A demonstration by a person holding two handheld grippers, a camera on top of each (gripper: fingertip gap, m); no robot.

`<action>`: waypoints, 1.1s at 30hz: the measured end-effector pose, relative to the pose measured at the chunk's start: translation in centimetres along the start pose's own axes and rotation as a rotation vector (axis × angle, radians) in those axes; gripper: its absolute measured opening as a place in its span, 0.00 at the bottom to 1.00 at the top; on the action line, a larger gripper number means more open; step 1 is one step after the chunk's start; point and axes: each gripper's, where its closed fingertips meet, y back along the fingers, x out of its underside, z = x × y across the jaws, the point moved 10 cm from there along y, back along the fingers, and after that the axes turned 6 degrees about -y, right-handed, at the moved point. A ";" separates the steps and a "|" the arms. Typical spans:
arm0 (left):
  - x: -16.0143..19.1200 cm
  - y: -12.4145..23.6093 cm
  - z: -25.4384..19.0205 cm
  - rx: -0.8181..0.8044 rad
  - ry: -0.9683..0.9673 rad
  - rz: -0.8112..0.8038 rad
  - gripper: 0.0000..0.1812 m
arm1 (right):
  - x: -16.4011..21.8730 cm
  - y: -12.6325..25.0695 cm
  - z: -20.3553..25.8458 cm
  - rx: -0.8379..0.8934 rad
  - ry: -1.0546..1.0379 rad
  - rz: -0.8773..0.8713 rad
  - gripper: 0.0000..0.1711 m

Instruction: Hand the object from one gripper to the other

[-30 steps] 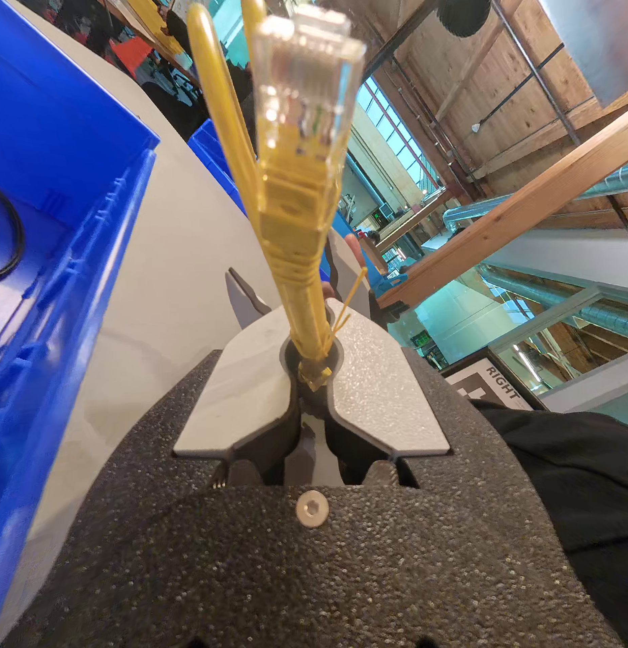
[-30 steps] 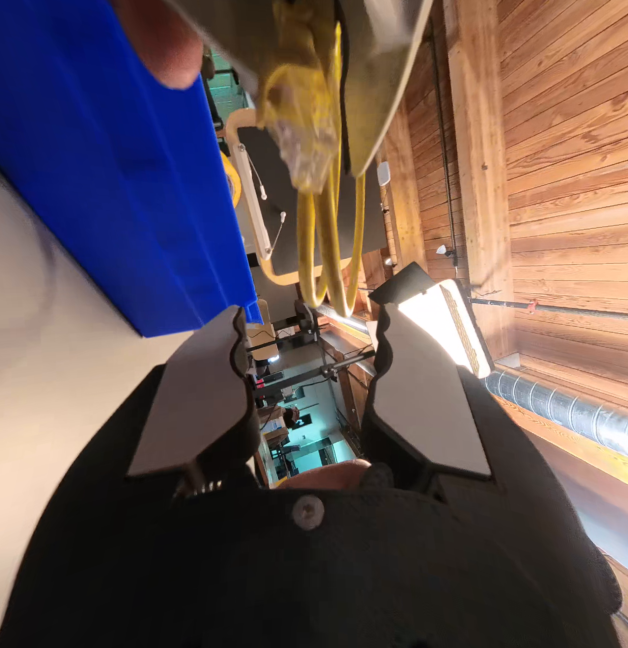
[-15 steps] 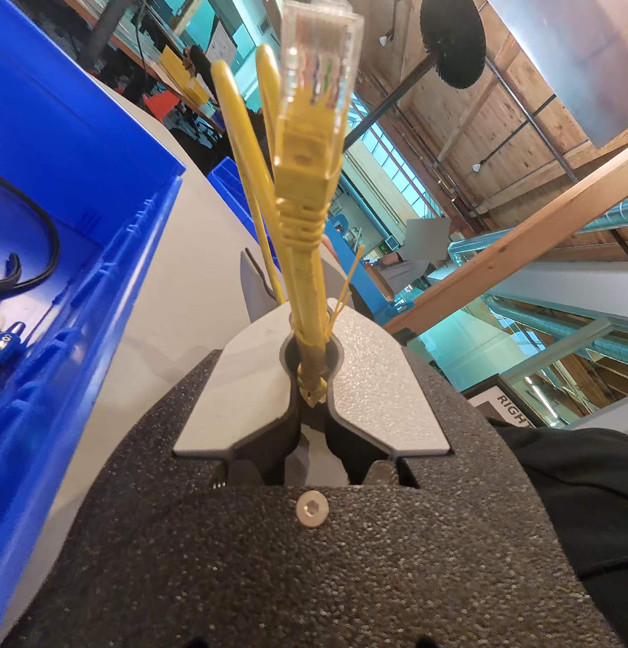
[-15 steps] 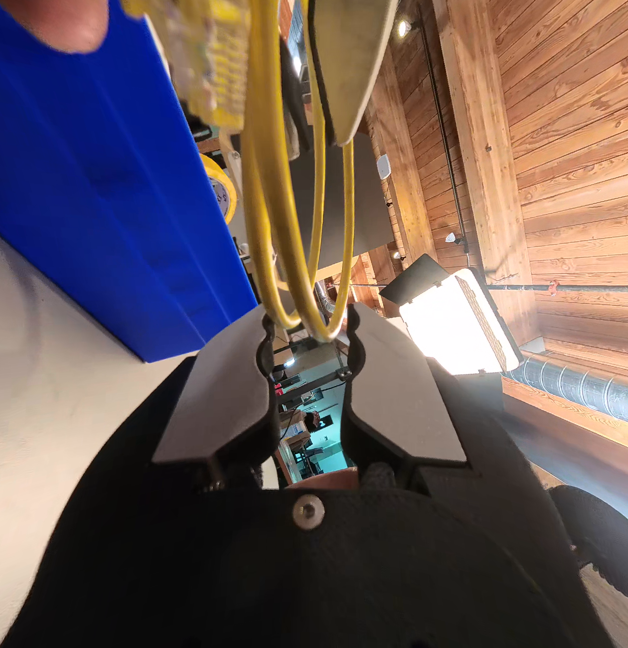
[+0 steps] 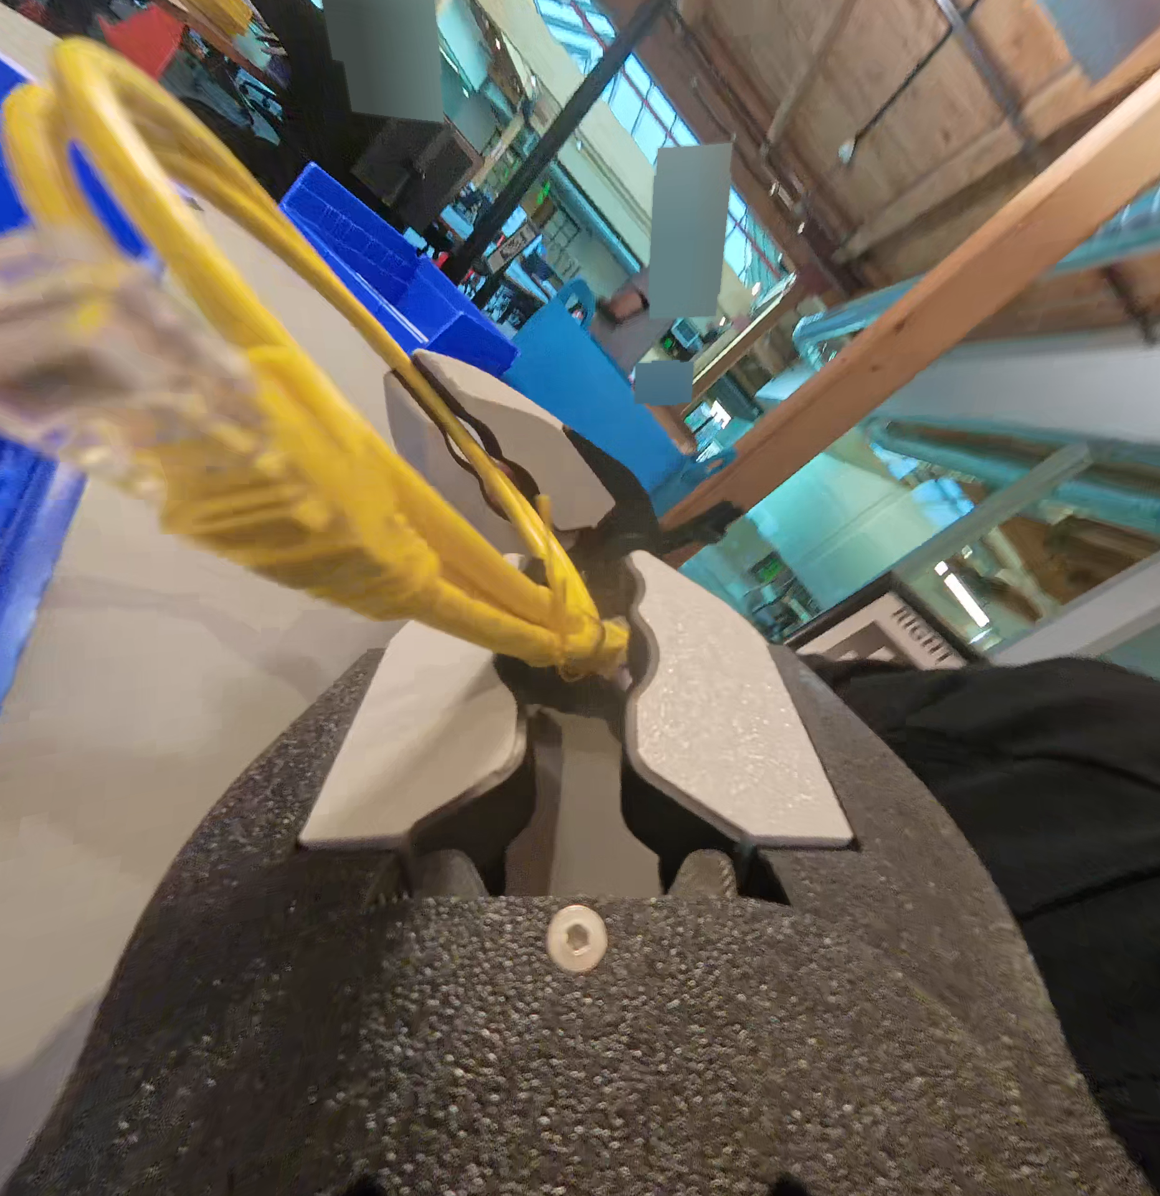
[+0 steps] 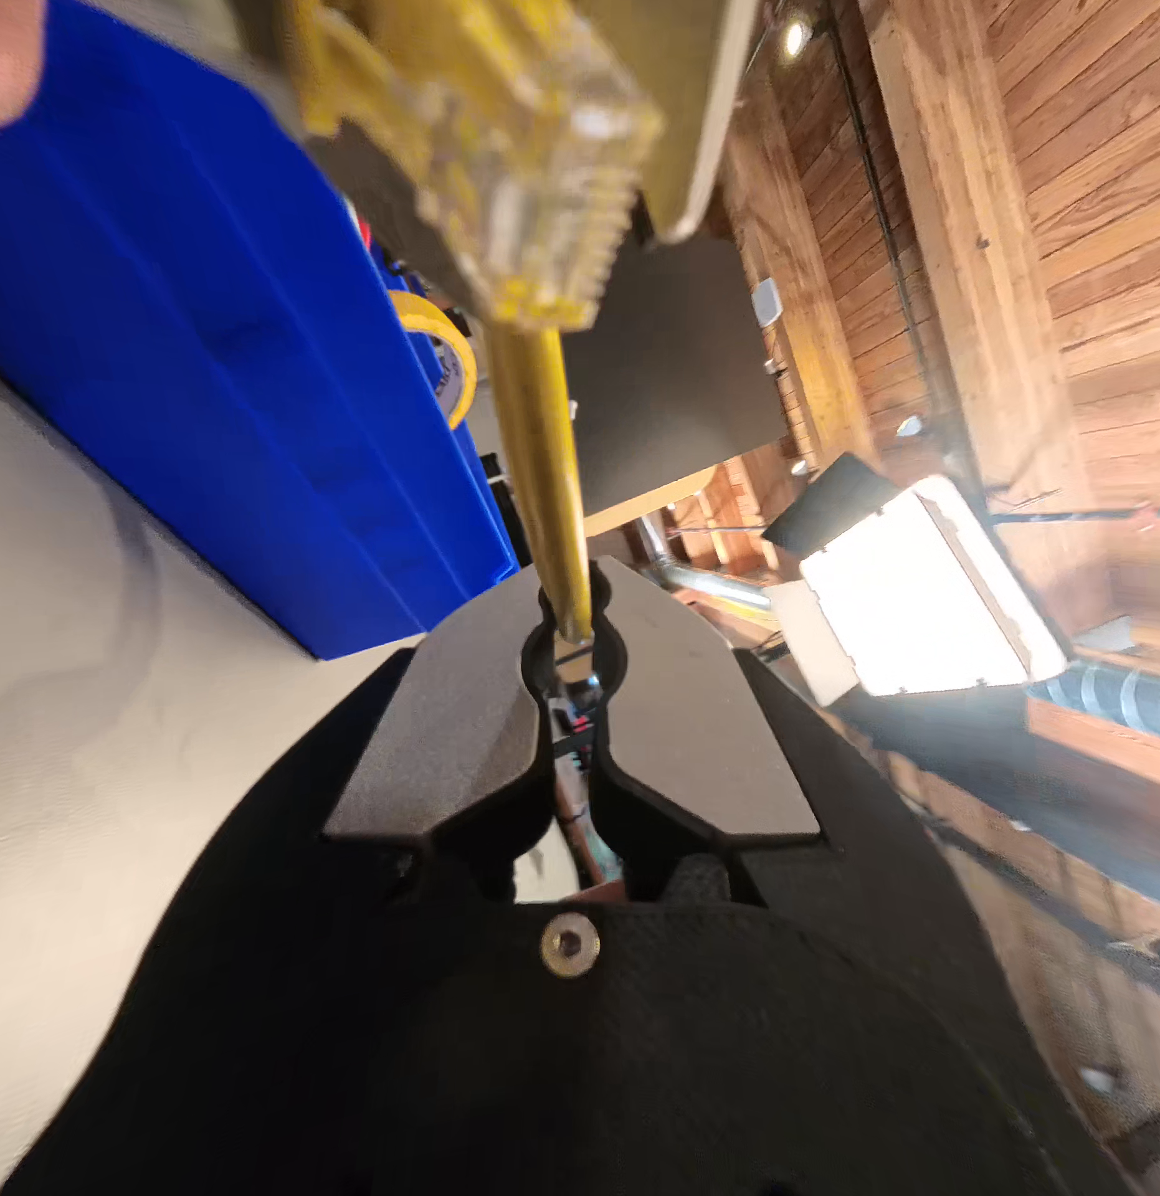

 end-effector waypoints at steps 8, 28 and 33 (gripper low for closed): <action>-1.3 0.8 -1.3 -0.088 -0.484 0.122 0.32 | 3.2 -0.5 -3.1 -0.242 -0.564 0.121 0.04; -1.4 0.6 -1.0 -0.210 -0.574 0.012 0.33 | 3.7 1.6 -4.3 -1.290 -1.432 -0.057 0.03; -1.1 0.4 -0.2 -0.174 -0.505 0.155 0.35 | 3.4 2.5 -4.1 -1.398 -1.323 -0.073 0.03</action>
